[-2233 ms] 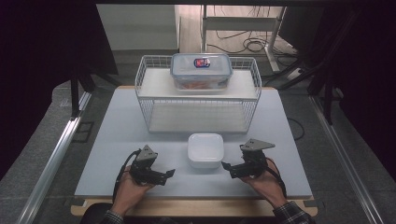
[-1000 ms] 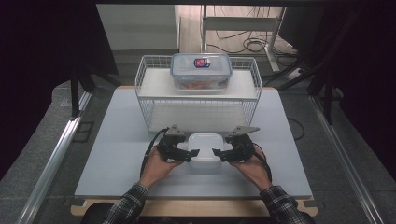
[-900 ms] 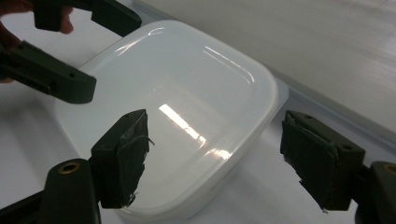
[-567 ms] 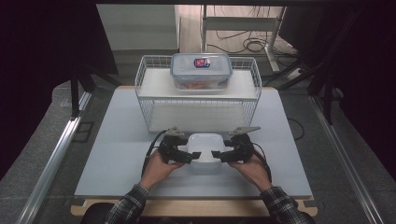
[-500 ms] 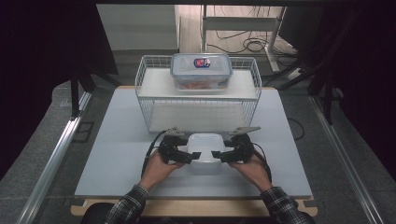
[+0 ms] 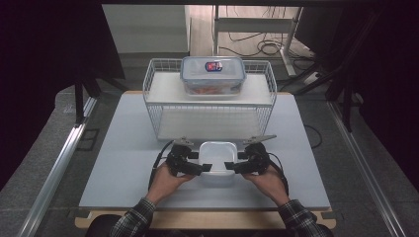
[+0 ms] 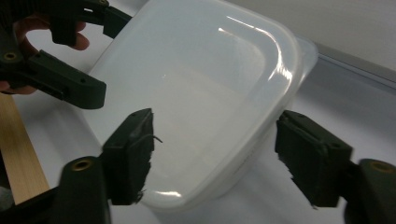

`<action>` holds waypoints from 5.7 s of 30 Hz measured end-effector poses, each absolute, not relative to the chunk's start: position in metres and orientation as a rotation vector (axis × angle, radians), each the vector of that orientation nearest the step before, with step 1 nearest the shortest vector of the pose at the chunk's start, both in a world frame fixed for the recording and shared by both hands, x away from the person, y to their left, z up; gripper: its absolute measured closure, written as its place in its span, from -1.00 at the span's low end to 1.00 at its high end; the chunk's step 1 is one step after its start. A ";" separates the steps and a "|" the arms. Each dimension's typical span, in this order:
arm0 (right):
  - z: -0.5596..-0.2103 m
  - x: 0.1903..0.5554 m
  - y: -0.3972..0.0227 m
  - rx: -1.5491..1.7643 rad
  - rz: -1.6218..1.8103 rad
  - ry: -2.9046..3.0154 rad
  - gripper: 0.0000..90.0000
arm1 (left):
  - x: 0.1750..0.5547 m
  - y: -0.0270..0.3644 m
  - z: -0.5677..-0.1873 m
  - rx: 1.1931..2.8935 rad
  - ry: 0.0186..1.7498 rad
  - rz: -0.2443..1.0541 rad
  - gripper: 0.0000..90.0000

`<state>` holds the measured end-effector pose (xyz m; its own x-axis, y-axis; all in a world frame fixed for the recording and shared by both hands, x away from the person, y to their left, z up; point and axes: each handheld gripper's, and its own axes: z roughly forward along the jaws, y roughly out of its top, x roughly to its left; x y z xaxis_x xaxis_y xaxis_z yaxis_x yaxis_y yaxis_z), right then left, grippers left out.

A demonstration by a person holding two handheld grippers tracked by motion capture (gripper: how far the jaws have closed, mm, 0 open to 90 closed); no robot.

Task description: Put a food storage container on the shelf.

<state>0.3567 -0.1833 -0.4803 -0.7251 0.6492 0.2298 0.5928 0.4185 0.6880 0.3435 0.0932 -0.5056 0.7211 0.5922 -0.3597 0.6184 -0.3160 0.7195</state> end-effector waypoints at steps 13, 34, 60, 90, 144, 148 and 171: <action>-0.474 0.342 -0.200 1.295 1.277 2.540 0.41 | 0.325 0.104 -0.496 1.970 0.987 -0.019 0.34; -0.473 0.322 -0.192 1.223 1.298 2.341 0.74 | 0.316 0.104 -0.502 1.832 1.101 0.131 0.71; -0.426 0.316 -0.179 0.727 1.449 1.994 0.71 | 0.293 0.108 -0.435 1.680 0.866 0.644 0.71; -0.336 0.352 -0.164 0.644 1.507 1.841 0.68 | 0.324 0.119 -0.354 1.587 0.788 0.729 0.72; -0.282 0.418 -0.147 0.789 1.524 1.763 0.42 | 0.390 0.120 -0.289 1.541 0.817 0.688 0.62; -0.278 0.420 -0.146 0.787 1.524 1.753 0.42 | 0.393 0.120 -0.285 1.531 0.819 0.689 0.62; -0.259 0.445 -0.139 0.809 1.512 1.728 0.42 | 0.420 0.120 -0.268 1.506 0.883 0.708 0.63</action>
